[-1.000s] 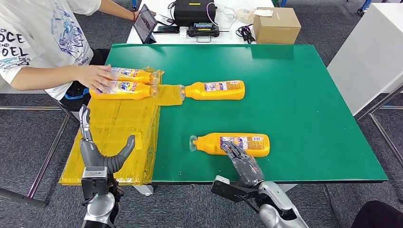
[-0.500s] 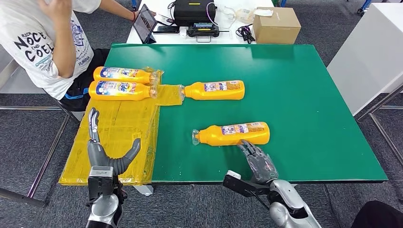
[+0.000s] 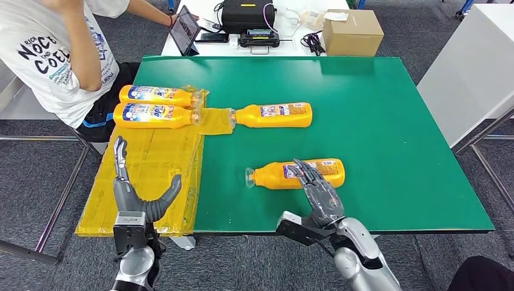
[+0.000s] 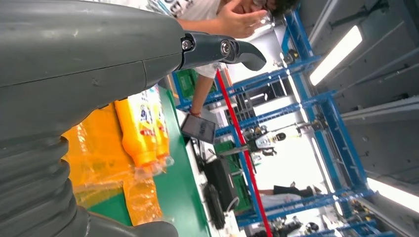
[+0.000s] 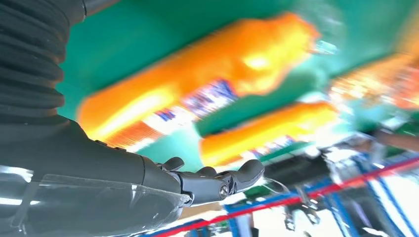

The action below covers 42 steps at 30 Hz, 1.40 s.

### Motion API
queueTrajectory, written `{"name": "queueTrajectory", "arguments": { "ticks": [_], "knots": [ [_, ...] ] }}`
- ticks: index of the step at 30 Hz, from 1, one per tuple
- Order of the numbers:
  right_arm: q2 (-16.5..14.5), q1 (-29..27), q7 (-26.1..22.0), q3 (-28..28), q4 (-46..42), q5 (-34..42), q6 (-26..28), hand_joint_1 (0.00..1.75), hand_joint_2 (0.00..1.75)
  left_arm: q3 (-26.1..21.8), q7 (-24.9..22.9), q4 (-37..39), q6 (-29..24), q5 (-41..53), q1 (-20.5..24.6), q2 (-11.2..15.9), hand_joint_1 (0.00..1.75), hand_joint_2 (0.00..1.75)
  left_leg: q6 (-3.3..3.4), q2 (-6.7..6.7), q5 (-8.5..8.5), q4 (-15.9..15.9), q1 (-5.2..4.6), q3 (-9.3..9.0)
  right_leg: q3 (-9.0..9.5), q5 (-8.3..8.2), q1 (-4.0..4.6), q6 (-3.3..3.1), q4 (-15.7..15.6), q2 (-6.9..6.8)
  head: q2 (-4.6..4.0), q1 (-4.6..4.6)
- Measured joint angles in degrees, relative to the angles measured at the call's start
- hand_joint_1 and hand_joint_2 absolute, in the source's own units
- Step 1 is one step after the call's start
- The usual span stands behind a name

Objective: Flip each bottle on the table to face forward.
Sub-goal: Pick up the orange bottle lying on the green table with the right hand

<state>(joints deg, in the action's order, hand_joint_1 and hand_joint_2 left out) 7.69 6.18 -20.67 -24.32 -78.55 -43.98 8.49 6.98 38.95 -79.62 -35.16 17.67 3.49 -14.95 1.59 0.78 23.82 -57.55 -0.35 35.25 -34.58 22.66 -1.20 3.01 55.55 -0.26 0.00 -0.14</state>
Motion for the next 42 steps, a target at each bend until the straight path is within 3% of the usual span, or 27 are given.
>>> {"name": "queueTrajectory", "arguments": {
  "ticks": [7,15,24,35,42],
  "knots": [
    [0.7,3.83,-5.36,0.13,-2.66,12.83,-10.37,0.0,1.75,2.95,0.0,-0.8,0.4,-1.78,0.08,0.07,0.0,1.75,0.01,0.01,0.0,-0.01,-0.04,0.02,0.0,-0.01,-0.03,0.01,0.0,0.0,0.0,0.01],
    [2.72,8.32,-1.06,1.08,-2.15,8.26,-9.1,0.0,1.75,3.33,0.0,-0.9,1.72,-3.52,0.15,0.07,0.0,1.75,0.02,-0.03,-0.01,-0.01,-0.04,0.02,0.0,-0.02,-0.03,0.03,0.0,0.01,0.0,-0.01],
    [7.03,20.88,3.44,1.04,11.12,2.84,-11.13,0.0,1.75,3.05,0.0,-0.35,3.94,-3.63,0.76,0.02,0.0,1.75,0.12,0.04,-0.1,-0.05,-0.06,0.02,0.02,-0.1,-0.05,0.13,0.0,-0.01,0.0,0.01],
    [7.66,24.21,4.12,0.58,16.67,2.47,-11.48,0.0,1.75,3.03,0.0,0.07,4.15,-3.45,0.9,0.02,0.0,1.75,0.11,0.04,-0.08,-0.04,-0.05,0.06,0.0,-0.09,-0.04,0.13,0.0,-0.01,0.0,0.0],
    [8.03,29.44,4.76,-0.78,23.93,4.42,-16.64,0.0,1.75,3.1,0.0,1.0,5.16,-3.41,1.46,-0.15,0.0,1.75,0.16,0.05,-0.12,-0.05,-0.07,0.05,0.02,-0.12,-0.06,0.16,0.0,-0.01,0.0,0.0]
  ]
}}
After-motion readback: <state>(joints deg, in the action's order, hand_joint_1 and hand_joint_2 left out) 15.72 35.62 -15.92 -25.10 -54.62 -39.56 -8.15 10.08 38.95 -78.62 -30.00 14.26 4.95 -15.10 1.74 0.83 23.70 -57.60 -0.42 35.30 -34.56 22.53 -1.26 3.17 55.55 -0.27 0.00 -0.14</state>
